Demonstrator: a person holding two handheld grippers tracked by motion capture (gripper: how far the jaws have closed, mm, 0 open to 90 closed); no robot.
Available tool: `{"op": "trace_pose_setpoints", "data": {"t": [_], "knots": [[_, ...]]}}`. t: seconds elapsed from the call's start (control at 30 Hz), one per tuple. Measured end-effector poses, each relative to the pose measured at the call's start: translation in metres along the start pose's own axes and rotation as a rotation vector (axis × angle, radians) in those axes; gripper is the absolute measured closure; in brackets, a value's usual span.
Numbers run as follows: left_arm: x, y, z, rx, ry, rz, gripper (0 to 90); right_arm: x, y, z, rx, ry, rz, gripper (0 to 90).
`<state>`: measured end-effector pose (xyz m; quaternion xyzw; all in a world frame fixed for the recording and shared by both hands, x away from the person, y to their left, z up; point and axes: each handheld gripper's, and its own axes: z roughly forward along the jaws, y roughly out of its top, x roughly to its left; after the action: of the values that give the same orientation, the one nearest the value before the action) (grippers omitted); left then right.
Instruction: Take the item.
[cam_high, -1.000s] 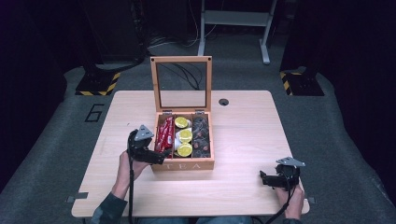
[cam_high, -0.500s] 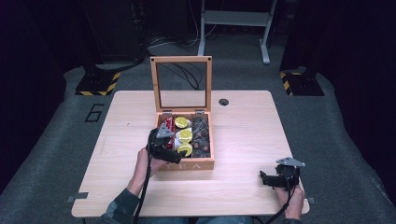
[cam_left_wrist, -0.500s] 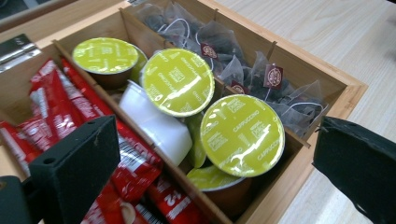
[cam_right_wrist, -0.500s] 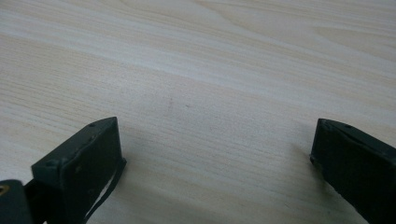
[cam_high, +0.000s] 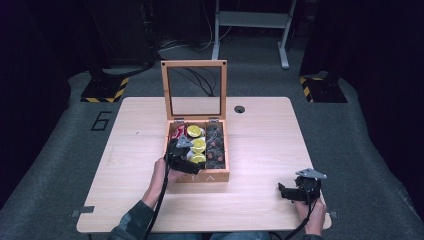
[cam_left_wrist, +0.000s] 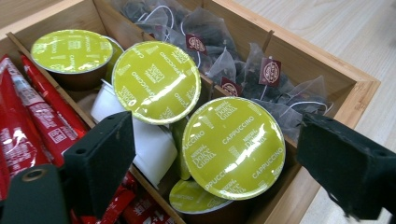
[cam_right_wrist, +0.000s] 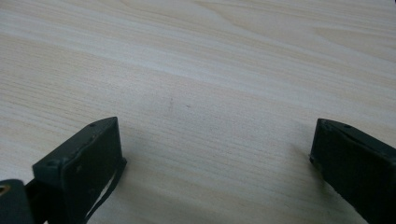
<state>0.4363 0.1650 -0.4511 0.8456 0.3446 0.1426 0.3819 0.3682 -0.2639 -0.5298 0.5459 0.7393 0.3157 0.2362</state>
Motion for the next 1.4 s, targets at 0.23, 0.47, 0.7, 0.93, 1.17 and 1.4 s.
{"op": "trace_pose_setpoints", "data": {"t": [0.23,0.47,0.7,0.93,1.17,1.4], "knots": [[-0.0004,-0.0012,0.0045,-0.005,-0.011,-0.016,22.5,0.0007,-0.0002,-0.0003,0.001,-0.001,0.006,1.6],[-0.0007,-0.0017,0.0048,0.001,-0.026,-0.016,24.7,0.0006,-0.0002,-0.0003,0.001,0.0,0.005,1.6],[-0.0009,-0.0061,0.0066,0.008,-0.038,-0.01,32.6,-0.0002,0.0,0.0,0.0,0.003,0.0,1.7],[-0.0038,-0.0075,0.0068,-0.004,-0.039,-0.005,38.5,-0.0002,-0.0001,-0.0001,0.0,0.003,0.0,1.8],[-0.0046,-0.0081,0.006,-0.013,-0.038,-0.008,38.8,0.0,-0.0001,-0.0001,0.0,0.004,0.002,1.9],[-0.0029,-0.0079,0.0008,-0.036,-0.04,-0.011,38.9,0.0,-0.0001,-0.0001,0.0,0.004,0.002,1.9]]}}
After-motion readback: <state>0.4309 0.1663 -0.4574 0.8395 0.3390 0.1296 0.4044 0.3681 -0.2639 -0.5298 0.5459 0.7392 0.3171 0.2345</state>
